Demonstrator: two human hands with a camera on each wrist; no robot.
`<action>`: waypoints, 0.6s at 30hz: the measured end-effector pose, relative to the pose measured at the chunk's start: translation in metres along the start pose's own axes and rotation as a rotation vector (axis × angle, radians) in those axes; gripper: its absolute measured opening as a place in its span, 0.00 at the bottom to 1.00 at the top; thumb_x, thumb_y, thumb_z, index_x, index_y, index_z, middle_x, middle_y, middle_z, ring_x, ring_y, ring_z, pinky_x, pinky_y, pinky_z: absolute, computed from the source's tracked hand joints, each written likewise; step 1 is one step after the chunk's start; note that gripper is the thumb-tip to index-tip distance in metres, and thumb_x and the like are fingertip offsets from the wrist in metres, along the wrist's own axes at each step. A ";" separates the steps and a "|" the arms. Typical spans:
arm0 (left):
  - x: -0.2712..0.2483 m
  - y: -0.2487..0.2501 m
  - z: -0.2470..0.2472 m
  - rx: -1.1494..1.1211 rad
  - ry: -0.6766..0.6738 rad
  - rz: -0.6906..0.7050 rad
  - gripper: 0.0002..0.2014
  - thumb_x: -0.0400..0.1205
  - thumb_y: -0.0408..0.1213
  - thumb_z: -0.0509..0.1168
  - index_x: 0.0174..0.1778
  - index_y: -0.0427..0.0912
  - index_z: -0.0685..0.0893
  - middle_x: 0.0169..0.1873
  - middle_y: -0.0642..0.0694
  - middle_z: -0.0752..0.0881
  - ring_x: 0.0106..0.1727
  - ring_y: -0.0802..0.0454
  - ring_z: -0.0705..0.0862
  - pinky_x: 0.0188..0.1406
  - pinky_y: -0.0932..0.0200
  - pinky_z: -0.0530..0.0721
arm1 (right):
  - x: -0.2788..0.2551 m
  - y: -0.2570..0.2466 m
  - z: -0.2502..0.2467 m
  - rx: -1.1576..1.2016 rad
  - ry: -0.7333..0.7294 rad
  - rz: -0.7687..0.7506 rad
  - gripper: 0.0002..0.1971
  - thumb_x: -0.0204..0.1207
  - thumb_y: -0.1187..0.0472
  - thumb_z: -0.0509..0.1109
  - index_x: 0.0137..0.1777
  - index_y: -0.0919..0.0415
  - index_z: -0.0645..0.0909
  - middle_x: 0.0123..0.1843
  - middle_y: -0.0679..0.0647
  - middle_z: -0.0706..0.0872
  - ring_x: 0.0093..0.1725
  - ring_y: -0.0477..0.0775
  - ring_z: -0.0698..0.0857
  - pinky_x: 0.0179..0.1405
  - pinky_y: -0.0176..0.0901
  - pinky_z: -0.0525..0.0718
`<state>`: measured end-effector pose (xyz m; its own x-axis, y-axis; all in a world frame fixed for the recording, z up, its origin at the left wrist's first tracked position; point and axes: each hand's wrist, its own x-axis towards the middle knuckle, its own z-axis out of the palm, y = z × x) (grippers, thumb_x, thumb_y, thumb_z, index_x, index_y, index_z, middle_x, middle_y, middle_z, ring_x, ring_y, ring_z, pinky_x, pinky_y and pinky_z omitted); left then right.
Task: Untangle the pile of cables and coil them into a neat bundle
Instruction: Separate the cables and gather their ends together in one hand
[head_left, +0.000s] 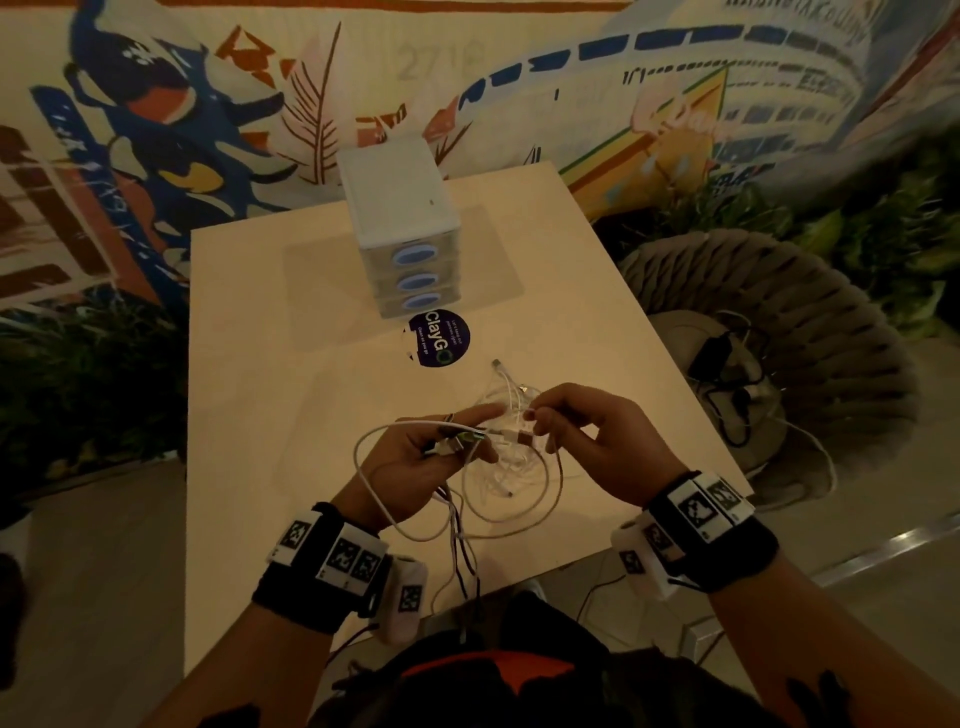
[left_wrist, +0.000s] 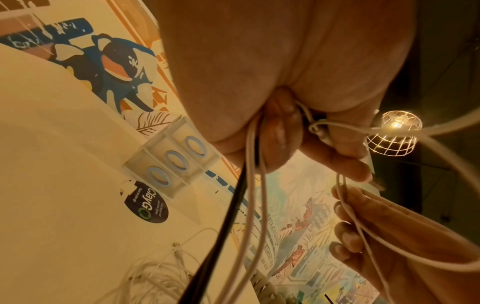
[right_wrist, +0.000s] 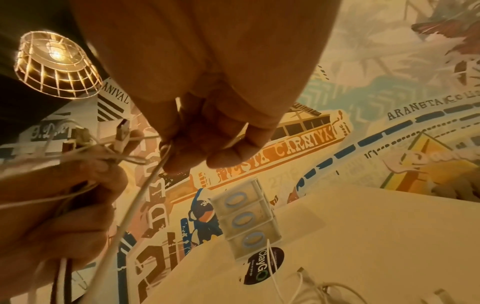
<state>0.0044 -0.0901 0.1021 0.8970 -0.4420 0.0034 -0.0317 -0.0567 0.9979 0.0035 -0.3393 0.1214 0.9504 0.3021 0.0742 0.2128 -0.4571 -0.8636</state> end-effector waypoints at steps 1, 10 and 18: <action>0.001 0.000 0.001 -0.020 0.016 -0.012 0.13 0.85 0.27 0.66 0.47 0.47 0.93 0.59 0.65 0.90 0.68 0.60 0.85 0.66 0.65 0.81 | -0.001 0.001 -0.001 0.021 0.024 0.001 0.07 0.87 0.60 0.68 0.55 0.48 0.85 0.43 0.44 0.90 0.40 0.50 0.90 0.47 0.50 0.89; 0.011 -0.007 0.006 -0.051 0.348 -0.040 0.08 0.82 0.23 0.69 0.44 0.38 0.92 0.51 0.58 0.93 0.55 0.63 0.90 0.59 0.72 0.81 | -0.032 0.034 -0.021 0.011 0.120 0.040 0.05 0.83 0.61 0.71 0.52 0.53 0.88 0.47 0.42 0.91 0.46 0.50 0.90 0.50 0.42 0.87; 0.015 -0.007 0.004 -0.148 0.464 -0.025 0.10 0.85 0.22 0.65 0.54 0.38 0.88 0.64 0.45 0.88 0.43 0.62 0.90 0.44 0.74 0.83 | -0.098 0.113 -0.007 -0.343 -0.584 0.419 0.13 0.75 0.30 0.69 0.50 0.33 0.88 0.46 0.35 0.90 0.47 0.37 0.88 0.50 0.38 0.86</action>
<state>0.0156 -0.1001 0.0951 0.9997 0.0055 -0.0257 0.0252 0.0808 0.9964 -0.0636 -0.4264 0.0198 0.7142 0.3941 -0.5784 0.0120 -0.8332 -0.5528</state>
